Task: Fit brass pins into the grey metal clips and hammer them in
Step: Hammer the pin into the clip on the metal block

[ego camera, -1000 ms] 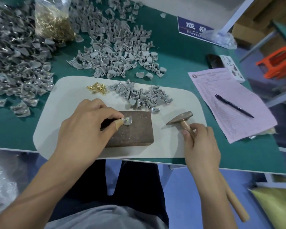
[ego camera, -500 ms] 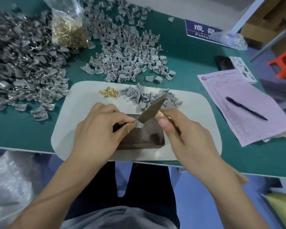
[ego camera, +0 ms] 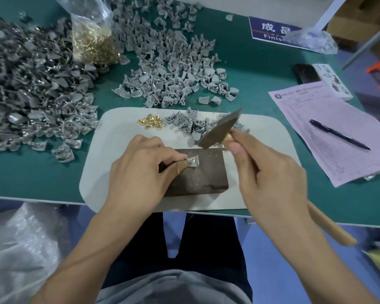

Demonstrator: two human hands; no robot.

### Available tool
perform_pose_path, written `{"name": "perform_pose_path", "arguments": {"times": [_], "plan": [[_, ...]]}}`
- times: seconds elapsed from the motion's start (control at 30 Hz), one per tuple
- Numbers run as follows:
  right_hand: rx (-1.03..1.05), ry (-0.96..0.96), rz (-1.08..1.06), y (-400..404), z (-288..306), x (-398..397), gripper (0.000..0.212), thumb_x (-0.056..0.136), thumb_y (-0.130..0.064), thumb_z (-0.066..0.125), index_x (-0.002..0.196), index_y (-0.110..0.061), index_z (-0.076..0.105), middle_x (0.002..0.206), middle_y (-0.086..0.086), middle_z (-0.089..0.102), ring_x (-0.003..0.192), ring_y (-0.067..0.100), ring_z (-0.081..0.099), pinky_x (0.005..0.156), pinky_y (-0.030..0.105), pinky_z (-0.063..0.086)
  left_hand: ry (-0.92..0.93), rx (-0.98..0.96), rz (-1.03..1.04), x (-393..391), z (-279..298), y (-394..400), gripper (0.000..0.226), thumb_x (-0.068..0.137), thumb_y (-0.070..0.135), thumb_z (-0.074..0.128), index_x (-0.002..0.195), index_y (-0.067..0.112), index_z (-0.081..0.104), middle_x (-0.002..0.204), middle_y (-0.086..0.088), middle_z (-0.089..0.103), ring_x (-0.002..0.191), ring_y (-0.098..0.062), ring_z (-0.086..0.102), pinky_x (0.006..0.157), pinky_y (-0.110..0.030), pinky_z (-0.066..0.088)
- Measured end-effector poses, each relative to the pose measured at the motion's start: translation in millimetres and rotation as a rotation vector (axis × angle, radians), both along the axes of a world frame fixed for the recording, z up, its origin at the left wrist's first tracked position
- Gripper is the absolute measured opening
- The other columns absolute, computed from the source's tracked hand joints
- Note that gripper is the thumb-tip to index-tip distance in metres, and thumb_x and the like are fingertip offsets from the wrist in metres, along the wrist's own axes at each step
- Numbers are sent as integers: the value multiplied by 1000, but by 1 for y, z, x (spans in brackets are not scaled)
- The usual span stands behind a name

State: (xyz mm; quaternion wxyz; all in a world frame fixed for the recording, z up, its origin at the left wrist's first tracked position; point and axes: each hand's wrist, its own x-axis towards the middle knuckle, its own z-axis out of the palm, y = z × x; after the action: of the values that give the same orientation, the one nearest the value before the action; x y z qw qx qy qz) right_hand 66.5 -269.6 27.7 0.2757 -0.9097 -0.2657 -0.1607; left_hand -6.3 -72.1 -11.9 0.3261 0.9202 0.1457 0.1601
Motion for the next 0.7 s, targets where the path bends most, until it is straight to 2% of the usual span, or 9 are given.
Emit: {"name": "perform_pose_path", "arguments": {"times": [0.1, 0.23, 0.33, 0.4, 0.53, 0.6, 0.63, 0.7], "plan": [[26, 0, 9, 2, -2, -2, 31, 105, -49, 41, 128, -38, 59, 95, -9, 76, 85, 17, 62, 57, 31, 46, -2, 17, -11, -1, 2, 0, 5, 86, 46, 72, 87, 41, 73, 78, 17, 58, 89, -6, 44, 59, -20, 35], [-89, 75, 61, 0, -10, -8, 35, 103, -49, 41, 124, -38, 67, 89, -10, 75, 75, 19, 66, 54, 33, 50, 37, 109, -83, 2, 9, 4, 8, 86, 47, 66, 89, 40, 68, 79, 15, 56, 90, -9, 44, 56, -22, 33], [19, 27, -9, -2, -8, -3, 34, 105, -53, 39, 127, -38, 62, 76, -11, 67, 73, 17, 59, 52, 31, 47, 43, 123, -105, 4, 11, 6, 9, 88, 48, 66, 89, 39, 67, 81, 15, 56, 91, -9, 44, 58, -27, 35], [35, 17, 11, 0, -9, -4, 35, 105, -50, 40, 127, -36, 64, 77, -10, 67, 73, 17, 59, 52, 30, 46, 46, 93, -108, 3, 10, 6, 8, 88, 46, 67, 89, 39, 67, 82, 15, 56, 92, -8, 44, 58, -26, 33], [-121, 22, 73, -1, -11, -4, 35, 104, -45, 46, 124, -30, 70, 87, -3, 76, 69, 32, 70, 51, 40, 54, 59, 92, -110, 3, 11, 7, 4, 87, 44, 69, 89, 40, 69, 83, 16, 57, 93, -8, 44, 59, -28, 35], [-66, -73, 34, -6, -8, 1, 33, 105, -46, 44, 123, -32, 69, 86, -6, 74, 66, 24, 68, 50, 35, 51, 64, 90, -114, 4, 11, 8, 4, 88, 45, 69, 88, 40, 69, 82, 16, 57, 92, -8, 44, 60, -28, 37], [17, -80, 13, -7, -7, 1, 32, 106, -45, 44, 123, -32, 67, 86, -8, 73, 66, 17, 64, 53, 32, 48, 64, 81, -115, 4, 11, 9, 5, 88, 46, 69, 88, 41, 69, 82, 17, 58, 91, -7, 44, 60, -27, 36], [115, -27, 20, -6, -10, -4, 32, 106, -43, 44, 124, -29, 67, 86, -9, 73, 72, 13, 61, 57, 25, 41, 63, 63, -114, 5, 11, 9, 5, 87, 47, 69, 89, 42, 70, 82, 17, 59, 91, -6, 44, 60, -25, 36]]}}
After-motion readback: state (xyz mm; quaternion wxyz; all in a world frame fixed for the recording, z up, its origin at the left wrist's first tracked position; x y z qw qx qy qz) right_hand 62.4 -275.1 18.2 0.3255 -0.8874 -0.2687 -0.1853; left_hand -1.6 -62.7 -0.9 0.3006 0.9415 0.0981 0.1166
